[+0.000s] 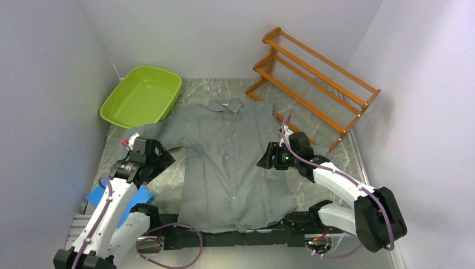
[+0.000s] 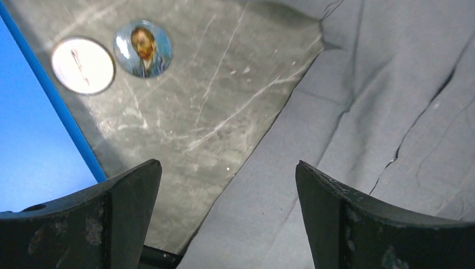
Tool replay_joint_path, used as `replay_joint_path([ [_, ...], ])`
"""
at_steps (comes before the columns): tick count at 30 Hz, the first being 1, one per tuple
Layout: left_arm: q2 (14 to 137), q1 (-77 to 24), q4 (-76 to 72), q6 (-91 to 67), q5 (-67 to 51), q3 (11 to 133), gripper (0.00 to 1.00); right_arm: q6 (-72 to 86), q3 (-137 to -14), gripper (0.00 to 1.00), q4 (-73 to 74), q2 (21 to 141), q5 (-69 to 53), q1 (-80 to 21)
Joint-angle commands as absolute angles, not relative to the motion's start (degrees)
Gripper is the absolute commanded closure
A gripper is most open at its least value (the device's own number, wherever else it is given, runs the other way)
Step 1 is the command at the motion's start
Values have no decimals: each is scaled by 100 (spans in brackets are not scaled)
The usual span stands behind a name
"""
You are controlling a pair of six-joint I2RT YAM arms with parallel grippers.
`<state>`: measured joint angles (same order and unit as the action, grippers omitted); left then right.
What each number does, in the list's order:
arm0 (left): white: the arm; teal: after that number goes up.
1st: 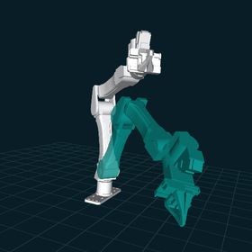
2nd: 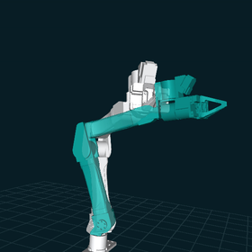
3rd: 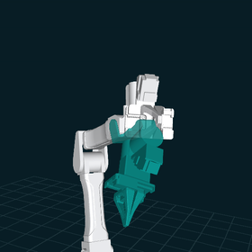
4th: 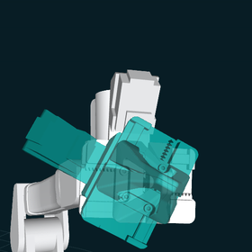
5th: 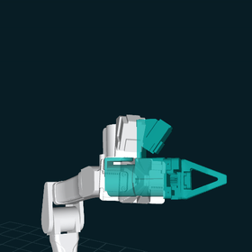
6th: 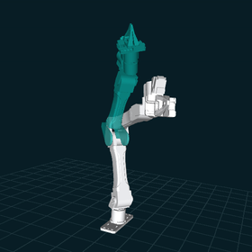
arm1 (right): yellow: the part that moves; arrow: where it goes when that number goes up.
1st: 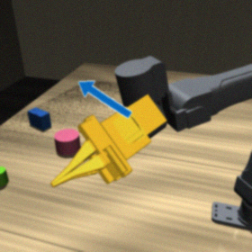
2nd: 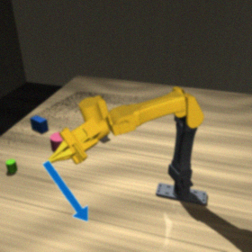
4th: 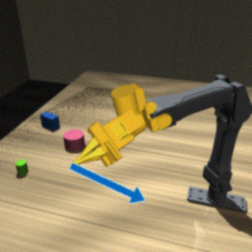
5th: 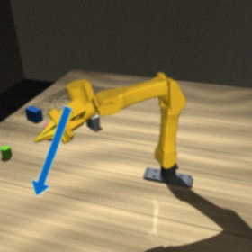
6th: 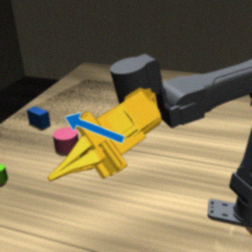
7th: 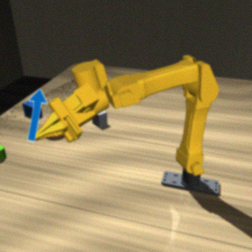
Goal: Pin the brooch onto the clothing
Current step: Pick up the brooch from the center of the board.
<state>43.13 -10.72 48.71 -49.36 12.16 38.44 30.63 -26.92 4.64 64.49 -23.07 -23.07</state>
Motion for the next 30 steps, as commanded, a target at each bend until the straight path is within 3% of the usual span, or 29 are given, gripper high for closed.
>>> replay_joint_path([
  [1, 4695, -1066, 4776, -5585, 757, 3756, 5, 2951, -2706, 36, 244, 6423, -2320, -2294],
  [6, 5533, -833, 4299, -5555, 626, 3908, 6, 2895, -2798, 36, 353, 6432, -2262, -2293],
  [11, 6284, -172, 4138, -5331, 332, 4090, 14, 2951, -2725, 36, 327, 6388, -2269, -2287],
  [23, 6508, 1708, 3923, -4898, -292, 3843, 25, 2958, -2707, 35, 298, 6437, -2238, -2287],
  [30, 6815, 2153, 3628, -4764, -478, 3821, 28, 2928, -2720, 35, 312, 6475, -2241, -2291],
])
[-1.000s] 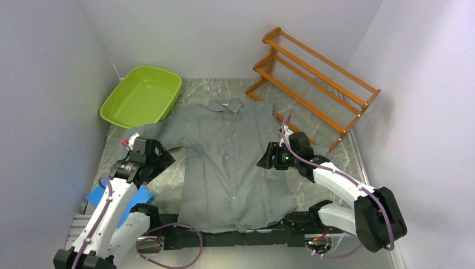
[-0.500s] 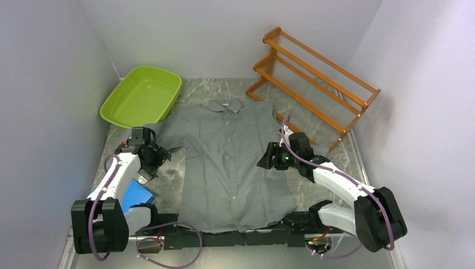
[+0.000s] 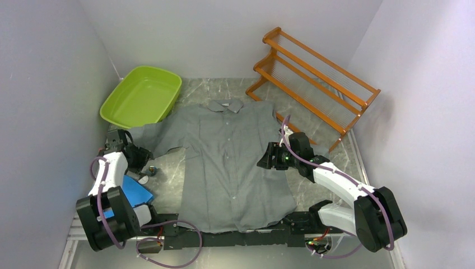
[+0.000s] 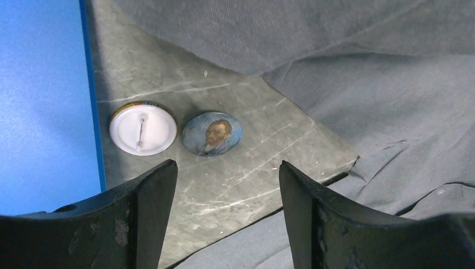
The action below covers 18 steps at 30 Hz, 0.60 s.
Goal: Pin the brooch onto the clothing
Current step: Pick up the brooch from the center of the board.
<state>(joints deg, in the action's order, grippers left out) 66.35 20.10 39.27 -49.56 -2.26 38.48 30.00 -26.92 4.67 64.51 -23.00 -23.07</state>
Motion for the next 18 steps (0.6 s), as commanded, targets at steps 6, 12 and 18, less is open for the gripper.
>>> replay_joint_path([
  [6, 7235, 2302, 3134, -4809, -819, 3607, 32, 2914, -2766, 35, 322, 6500, -2251, -2286],
  [12, 7687, 2311, 2957, -4728, -737, 3626, 35, 2891, -2820, 35, 379, 6504, -2203, -2285],
  [18, 7824, 2329, 2901, -4742, -637, 3561, 38, 2886, -2814, 35, 401, 6469, -2202, -2290],
])
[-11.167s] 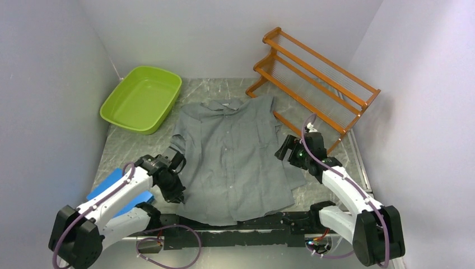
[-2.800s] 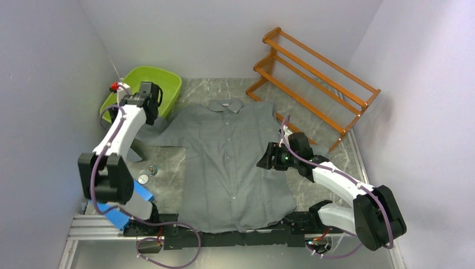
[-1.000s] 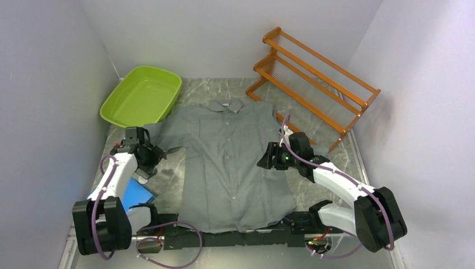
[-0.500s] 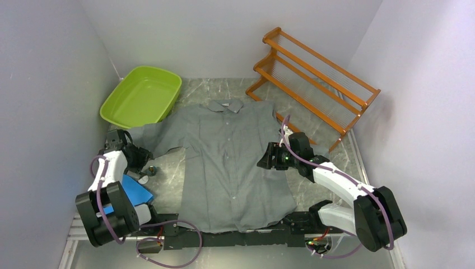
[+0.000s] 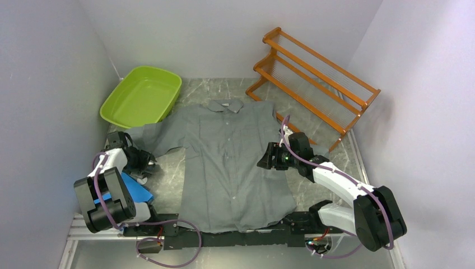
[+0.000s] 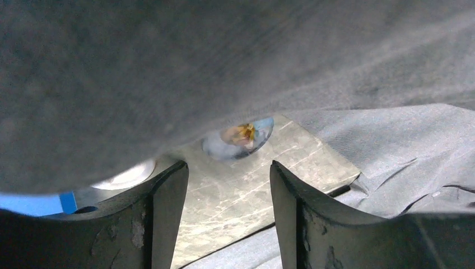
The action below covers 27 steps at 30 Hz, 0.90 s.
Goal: Pin the brooch onto the clothing
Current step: Pick up the brooch from the center of the board.
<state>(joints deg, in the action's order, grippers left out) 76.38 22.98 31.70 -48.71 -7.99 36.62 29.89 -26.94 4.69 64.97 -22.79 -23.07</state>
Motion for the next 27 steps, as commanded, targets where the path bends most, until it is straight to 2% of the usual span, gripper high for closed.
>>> replay_joint_path([
  [1, 7798, 2329, 2878, -4741, -638, 3536, 41, 2899, -2806, 35, 396, 6461, -2207, -2286],
  [4, 7698, 2333, 2838, -4733, -674, 3472, 48, 2890, -2804, 35, 386, 6464, -2217, -2288],
  [7, 7550, 2332, 3021, -4724, -550, 3497, 49, 2884, -2806, 35, 387, 6456, -2211, -2291],
  [12, 7177, 2347, 3179, -4772, -267, 3539, 36, 2910, -2782, 35, 352, 6443, -2246, -2286],
  [14, 7114, 2387, 3228, -4822, -198, 3567, 35, 2902, -2778, 35, 352, 6436, -2249, -2292],
  [27, 7807, 2477, 2805, -4848, -595, 3824, 46, 2893, -2771, 35, 404, 6373, -2213, -2288],
])
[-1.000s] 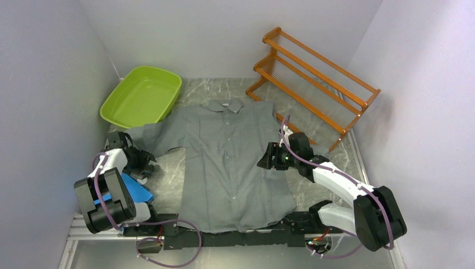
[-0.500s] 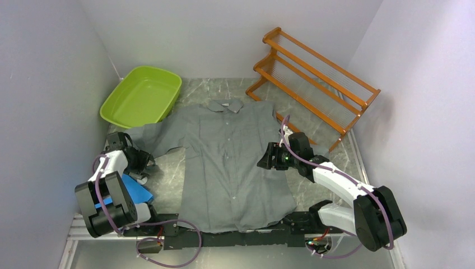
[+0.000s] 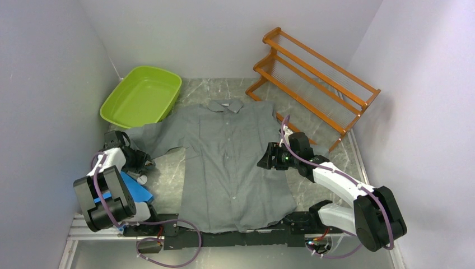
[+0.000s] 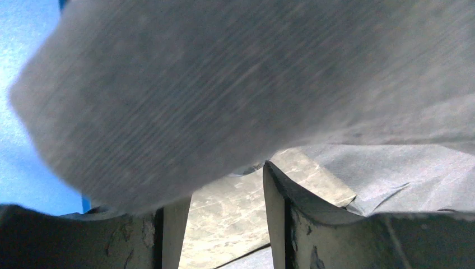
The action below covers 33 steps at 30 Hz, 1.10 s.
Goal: Pin the brooch onto the clothing
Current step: Pick up the brooch from the center of the board.
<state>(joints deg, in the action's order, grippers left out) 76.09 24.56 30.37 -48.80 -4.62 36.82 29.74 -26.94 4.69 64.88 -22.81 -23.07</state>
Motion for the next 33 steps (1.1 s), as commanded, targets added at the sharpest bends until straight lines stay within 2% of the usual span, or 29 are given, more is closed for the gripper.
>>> replay_joint_path([
  [1, 7839, 2471, 2773, -4839, -604, 3823, 46, 2892, -2765, 35, 409, 6372, -2215, -2286],
  [6, 7984, 2473, 2575, -4726, -753, 3865, 47, 2892, -2768, 35, 418, 6363, -2191, -2287],
  [15, 8534, 2474, 2120, -4364, -1246, 3937, 66, 2875, -2777, 35, 448, 6337, -2163, -2287],
  [22, 8637, 2386, 1860, -4246, -1657, 3671, 73, 2888, -2788, 35, 441, 6352, -2179, -2285],
  [28, 8138, 1822, 1911, -4234, -1358, 3347, 73, 2872, -2871, 35, 472, 6318, -2223, -2290],
  [33, 7793, 1100, 2301, -4248, -730, 3615, 72, 2721, -3000, 32, 509, 6183, -2273, -2288],
])
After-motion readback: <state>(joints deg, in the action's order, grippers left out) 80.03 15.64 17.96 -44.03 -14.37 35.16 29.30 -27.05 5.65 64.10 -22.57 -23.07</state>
